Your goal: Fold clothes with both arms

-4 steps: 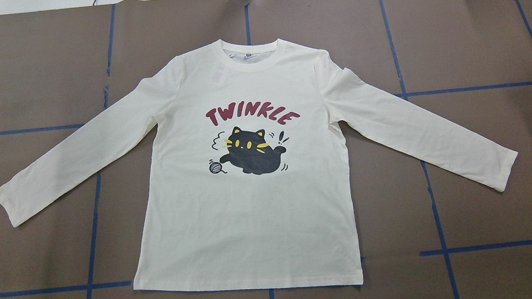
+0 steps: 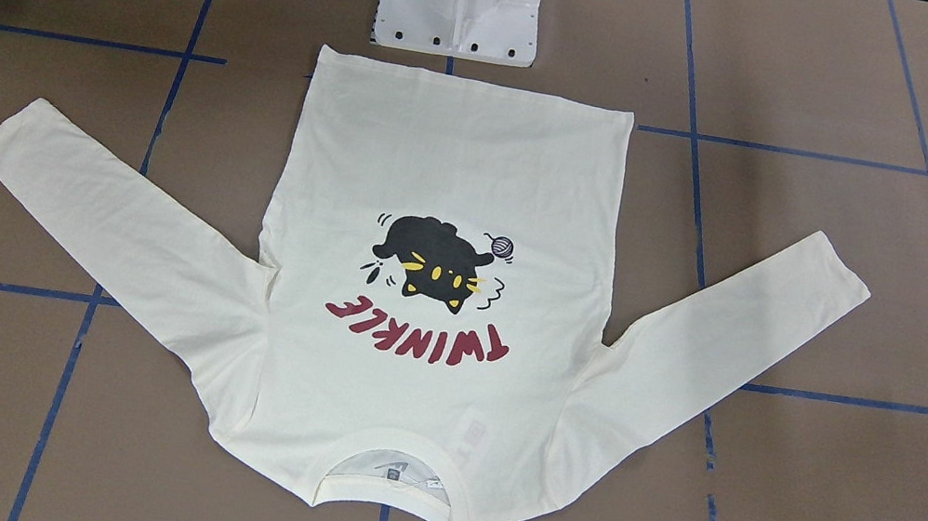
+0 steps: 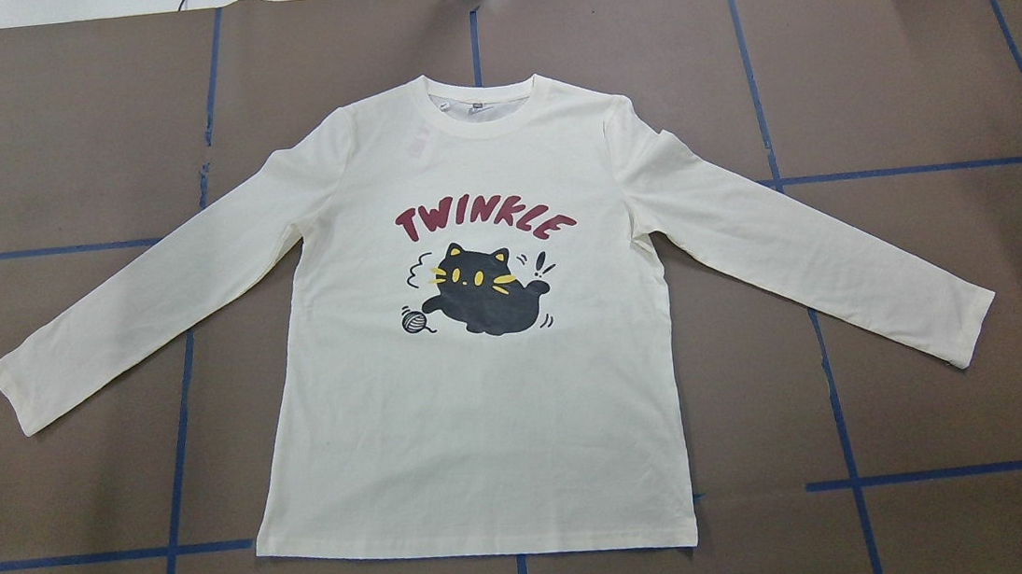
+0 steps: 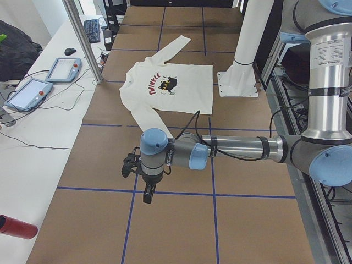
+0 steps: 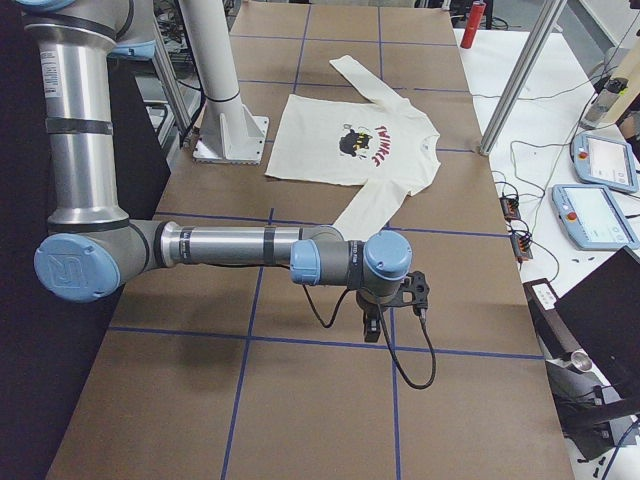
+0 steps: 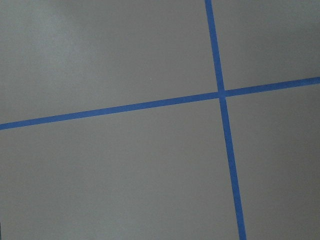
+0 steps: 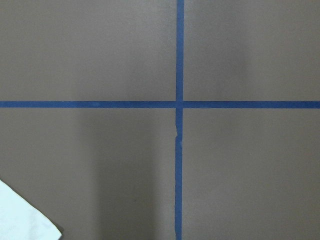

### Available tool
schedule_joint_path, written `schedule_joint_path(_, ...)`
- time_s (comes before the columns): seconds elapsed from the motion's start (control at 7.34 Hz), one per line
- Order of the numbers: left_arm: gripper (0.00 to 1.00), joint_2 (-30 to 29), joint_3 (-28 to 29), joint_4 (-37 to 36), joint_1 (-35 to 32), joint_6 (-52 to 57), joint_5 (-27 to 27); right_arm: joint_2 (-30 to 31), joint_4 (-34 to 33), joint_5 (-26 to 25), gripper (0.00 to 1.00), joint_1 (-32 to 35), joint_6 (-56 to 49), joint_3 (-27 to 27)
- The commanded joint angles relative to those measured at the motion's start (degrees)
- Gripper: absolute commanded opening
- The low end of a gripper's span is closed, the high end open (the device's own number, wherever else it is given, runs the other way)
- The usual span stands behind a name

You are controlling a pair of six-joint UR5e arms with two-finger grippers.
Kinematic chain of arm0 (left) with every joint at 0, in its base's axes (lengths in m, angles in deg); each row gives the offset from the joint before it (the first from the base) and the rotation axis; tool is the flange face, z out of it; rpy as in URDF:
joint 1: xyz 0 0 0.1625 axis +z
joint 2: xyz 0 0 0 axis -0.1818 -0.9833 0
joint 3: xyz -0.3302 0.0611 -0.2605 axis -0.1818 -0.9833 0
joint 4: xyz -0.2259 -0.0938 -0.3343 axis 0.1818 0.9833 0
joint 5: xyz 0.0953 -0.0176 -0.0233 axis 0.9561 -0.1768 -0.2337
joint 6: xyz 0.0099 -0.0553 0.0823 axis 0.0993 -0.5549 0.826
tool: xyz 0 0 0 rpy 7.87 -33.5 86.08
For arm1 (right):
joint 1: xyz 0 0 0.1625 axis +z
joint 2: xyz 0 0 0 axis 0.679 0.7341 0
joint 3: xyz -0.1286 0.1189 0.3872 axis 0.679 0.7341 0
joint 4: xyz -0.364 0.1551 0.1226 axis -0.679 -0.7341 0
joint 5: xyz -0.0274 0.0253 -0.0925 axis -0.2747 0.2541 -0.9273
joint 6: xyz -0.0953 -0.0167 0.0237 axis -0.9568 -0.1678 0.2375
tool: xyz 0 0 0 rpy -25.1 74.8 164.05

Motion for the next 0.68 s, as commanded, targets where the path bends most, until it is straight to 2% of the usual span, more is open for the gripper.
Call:
schedule_joint_path(0.0, 1.00, -2.46, -0.58, 4.09, 0.51, -0.35, -1.79, 0.26, 1.04, 1.88, 1.00, -1.80, 0.34, -1.48)
schedule_joint_path(0.14, 1.00, -1.51, -1.28, 8.04, 1.03, -0.52, -1.97, 3.40, 5.66, 0.31, 1.00, -4.95, 5.82, -4.19)
schedule_joint_path(0.27, 1.00, -0.54, -0.77, 8.43, 1.13, -0.53, -2.24, 6.74, 19.46, -3.88, 1.00, -10.29, 18.40, -4.39)
schedule_joint_path(0.41, 1.00, -0.62, -1.20, 8.43, 1.13, -0.44, -2.33, 9.99, 34.82, -6.53, 1.00, -18.61, 36.72, -4.13)
schedule_joint_path(0.54, 1.00, -0.45, 0.02, 8.26, 1.13, -0.26, -2.24, 11.76, 45.24, -6.30, 1.00, -24.26, 49.69, -3.60)
